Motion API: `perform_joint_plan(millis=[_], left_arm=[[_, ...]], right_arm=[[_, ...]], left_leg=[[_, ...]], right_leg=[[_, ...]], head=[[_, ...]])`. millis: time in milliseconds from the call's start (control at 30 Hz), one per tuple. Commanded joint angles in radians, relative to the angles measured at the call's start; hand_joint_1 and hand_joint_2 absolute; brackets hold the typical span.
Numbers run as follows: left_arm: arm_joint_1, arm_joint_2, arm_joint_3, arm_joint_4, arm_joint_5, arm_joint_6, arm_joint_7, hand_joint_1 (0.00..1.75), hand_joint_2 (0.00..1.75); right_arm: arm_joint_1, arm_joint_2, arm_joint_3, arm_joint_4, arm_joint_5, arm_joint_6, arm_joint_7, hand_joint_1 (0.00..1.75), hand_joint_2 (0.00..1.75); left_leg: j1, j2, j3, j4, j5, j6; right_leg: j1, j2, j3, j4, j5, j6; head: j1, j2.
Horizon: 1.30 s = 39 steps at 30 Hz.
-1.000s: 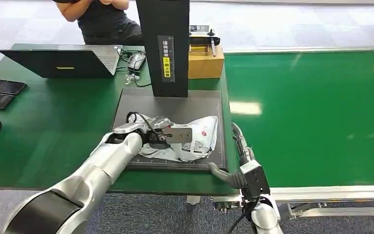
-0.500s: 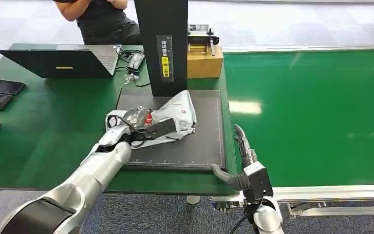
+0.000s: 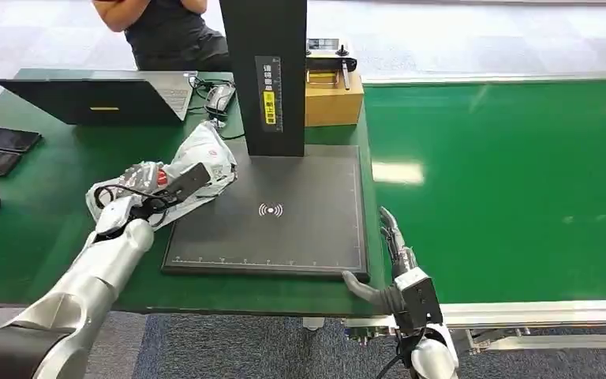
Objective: Moved the parcel from conveyor to table for the left to box.
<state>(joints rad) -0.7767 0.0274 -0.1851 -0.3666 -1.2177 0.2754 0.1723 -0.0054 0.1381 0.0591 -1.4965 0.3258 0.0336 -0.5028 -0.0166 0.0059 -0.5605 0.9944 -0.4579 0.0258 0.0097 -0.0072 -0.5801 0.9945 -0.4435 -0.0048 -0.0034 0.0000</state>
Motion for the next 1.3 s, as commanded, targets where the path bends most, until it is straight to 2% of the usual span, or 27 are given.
perform_joint_plan(millis=[33,167,333,433,500,700,733,767,800,900,1133,1200,1300], left_arm=[[-0.093,0.158,0.137,0.099,-0.001,-0.105,0.151,1.75,1.75],[-0.098,0.218,0.207,0.107,0.018,-0.089,0.157,1.75,1.75],[-0.1,0.214,0.212,0.105,0.015,-0.082,0.164,1.75,1.75],[-0.099,0.212,0.212,0.105,0.014,-0.081,0.166,1.75,1.75],[-0.1,0.208,0.23,0.104,0.019,-0.075,0.173,1.75,1.75],[-0.111,0.232,0.267,0.099,0.014,-0.015,0.174,1.75,1.75],[-0.108,0.233,0.277,0.092,0.008,0.03,0.154,1.19,1.75],[-0.103,0.23,0.288,0.088,0.003,0.064,0.136,0.07,1.75],[-0.1,0.23,0.29,0.086,0.002,0.076,0.134,0.0,1.75],[-0.088,0.215,0.308,0.088,0.006,0.097,0.085,0.0,1.75],[-0.083,0.19,0.317,0.085,-0.015,0.12,0.071,0.0,1.75],[-0.076,0.189,0.289,0.076,-0.063,0.163,0.071,0.0,1.75],[-0.063,0.175,0.308,0.055,-0.06,0.233,0.005,0.0,1.75]], right_arm=[[-0.001,-0.006,-0.019,0.009,-0.007,-0.006,0.004,0.0,1.75],[0.013,-0.007,-0.023,0.001,-0.01,-0.01,0.006,0.0,1.75],[0.014,-0.007,-0.023,0.0,-0.01,-0.01,0.006,0.0,1.75],[0.014,-0.007,-0.023,0.0,-0.01,-0.01,0.006,0.0,1.75],[0.013,-0.007,-0.023,0.001,-0.01,-0.012,0.006,0.0,1.75],[0.01,-0.01,-0.016,-0.01,-0.011,-0.014,0.006,0.0,1.75],[0.009,-0.009,-0.015,-0.012,-0.012,-0.015,0.007,0.0,1.75],[0.01,-0.007,-0.016,-0.014,-0.012,-0.016,0.007,0.0,1.75],[0.01,-0.007,-0.016,-0.014,-0.012,-0.016,0.007,0.0,1.75],[0.005,-0.007,-0.016,-0.009,-0.013,-0.016,0.007,0.0,1.75],[-0.029,-0.002,-0.014,0.016,-0.016,-0.016,0.008,0.0,1.75],[-0.024,-0.001,-0.015,0.014,-0.016,-0.017,0.008,0.0,1.75],[-0.023,-0.005,-0.031,0.019,-0.018,-0.031,0.004,0.0,1.75]], left_leg=[[0.001,0.004,-0.001,0.001,-0.001,-0.002],[0.002,0.01,0.001,0.0,-0.001,-0.004],[0.002,0.003,0.001,-0.001,0.0,-0.005],[0.002,0.003,-0.001,0.0,0.0,-0.002],[0.003,0.002,0.0,0.0,0.0,-0.005],[0.002,0.003,-0.001,0.0,0.0,-0.004],[0.002,0.002,-0.001,0.0,0.0,-0.005],[0.002,0.003,-0.001,0.0,-0.001,-0.004],[0.002,0.003,-0.001,0.0,0.0,-0.005],[0.002,0.002,0.0,-0.002,0.0,-0.005],[0.001,0.003,-0.002,0.0,0.0,-0.003],[0.002,0.002,-0.002,0.0,0.0,-0.003],[0.001,0.002,-0.002,0.0,0.0,-0.002]], right_leg=[[0.001,0.004,-0.001,0.0,0.001,0.001],[0.001,0.012,-0.002,0.0,0.001,0.0],[0.002,0.004,-0.001,-0.001,0.0,0.001],[0.002,0.004,-0.003,0.0,0.0,0.0],[0.002,0.004,0.0,-0.001,0.0,0.002],[0.001,0.005,-0.002,0.0,0.0,0.0],[0.001,0.004,-0.001,-0.001,0.0,0.0],[0.001,0.004,-0.001,0.0,-0.001,0.0],[0.001,0.004,-0.001,-0.001,0.0,0.0],[0.001,0.004,0.0,-0.002,0.0,0.0],[0.001,0.004,-0.003,-0.001,0.0,0.0],[0.001,0.003,-0.002,-0.001,0.0,0.0],[0.001,0.003,-0.002,-0.001,0.0,-0.001]], head=[[0.0,0.0],[0.0,0.0],[0.0,0.0],[0.0,0.0],[0.0,0.0],[0.0,0.0],[0.0,0.0],[0.0,0.0],[0.0,0.0],[0.0,0.0],[0.0,0.0],[0.0,0.0],[0.0,0.0]])
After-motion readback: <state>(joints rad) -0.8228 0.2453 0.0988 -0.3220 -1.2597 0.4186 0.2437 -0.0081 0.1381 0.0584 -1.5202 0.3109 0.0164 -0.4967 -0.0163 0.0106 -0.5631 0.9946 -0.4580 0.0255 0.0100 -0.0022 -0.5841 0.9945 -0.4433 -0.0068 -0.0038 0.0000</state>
